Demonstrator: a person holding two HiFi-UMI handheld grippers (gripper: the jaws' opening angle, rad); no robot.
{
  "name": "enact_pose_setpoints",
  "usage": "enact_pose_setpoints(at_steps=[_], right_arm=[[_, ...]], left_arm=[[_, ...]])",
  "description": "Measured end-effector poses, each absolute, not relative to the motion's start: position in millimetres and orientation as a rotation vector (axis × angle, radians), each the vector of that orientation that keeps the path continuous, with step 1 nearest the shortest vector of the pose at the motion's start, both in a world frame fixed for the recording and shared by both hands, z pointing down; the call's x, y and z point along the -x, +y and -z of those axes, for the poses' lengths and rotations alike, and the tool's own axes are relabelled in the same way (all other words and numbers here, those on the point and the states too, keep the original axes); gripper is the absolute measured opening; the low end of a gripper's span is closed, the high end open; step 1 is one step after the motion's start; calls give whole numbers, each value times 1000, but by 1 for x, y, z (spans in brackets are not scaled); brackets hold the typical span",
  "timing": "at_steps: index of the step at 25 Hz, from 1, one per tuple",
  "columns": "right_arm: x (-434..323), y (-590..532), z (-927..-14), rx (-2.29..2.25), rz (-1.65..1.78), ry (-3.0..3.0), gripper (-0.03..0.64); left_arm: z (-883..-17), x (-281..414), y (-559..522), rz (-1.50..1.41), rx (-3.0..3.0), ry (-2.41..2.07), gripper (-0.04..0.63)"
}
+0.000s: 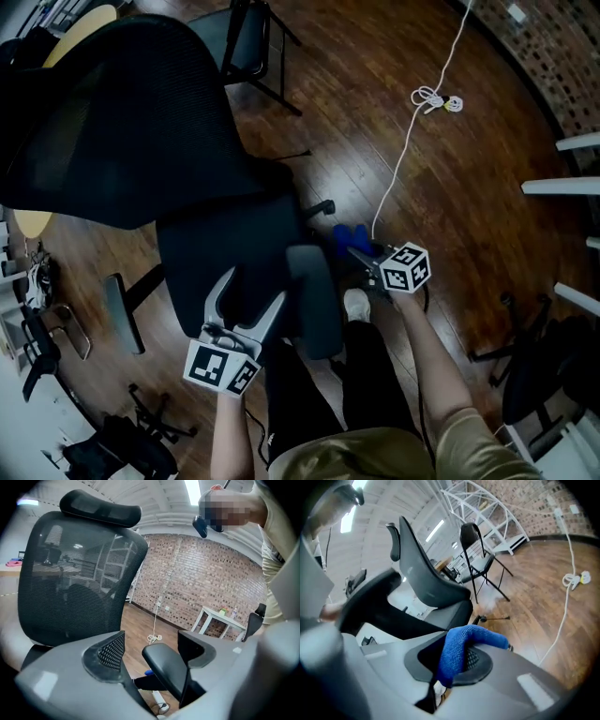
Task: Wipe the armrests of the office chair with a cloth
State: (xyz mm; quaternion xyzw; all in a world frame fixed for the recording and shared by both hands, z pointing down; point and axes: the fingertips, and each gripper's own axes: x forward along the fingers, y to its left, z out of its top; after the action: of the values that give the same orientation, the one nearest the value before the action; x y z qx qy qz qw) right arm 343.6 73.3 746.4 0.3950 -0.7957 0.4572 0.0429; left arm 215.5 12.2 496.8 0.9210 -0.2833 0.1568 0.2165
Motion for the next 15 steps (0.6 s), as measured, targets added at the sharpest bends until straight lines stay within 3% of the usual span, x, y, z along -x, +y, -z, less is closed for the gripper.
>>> enact_pose_setpoints(at_steps=[9, 11, 15], right_arm=[[-372, 33, -539, -1420, -888, -2610, 18], [-372, 20, -528, -1396, -921, -2656, 18], [-371, -10, -577, -1291, -1347, -2596, 18]], left_arm=[[-452, -199, -20, -258, -2558, -867, 288], [-446, -195, -26, -245, -2566, -864, 287], [-449, -191, -37, -242, -2582, -845, 284]])
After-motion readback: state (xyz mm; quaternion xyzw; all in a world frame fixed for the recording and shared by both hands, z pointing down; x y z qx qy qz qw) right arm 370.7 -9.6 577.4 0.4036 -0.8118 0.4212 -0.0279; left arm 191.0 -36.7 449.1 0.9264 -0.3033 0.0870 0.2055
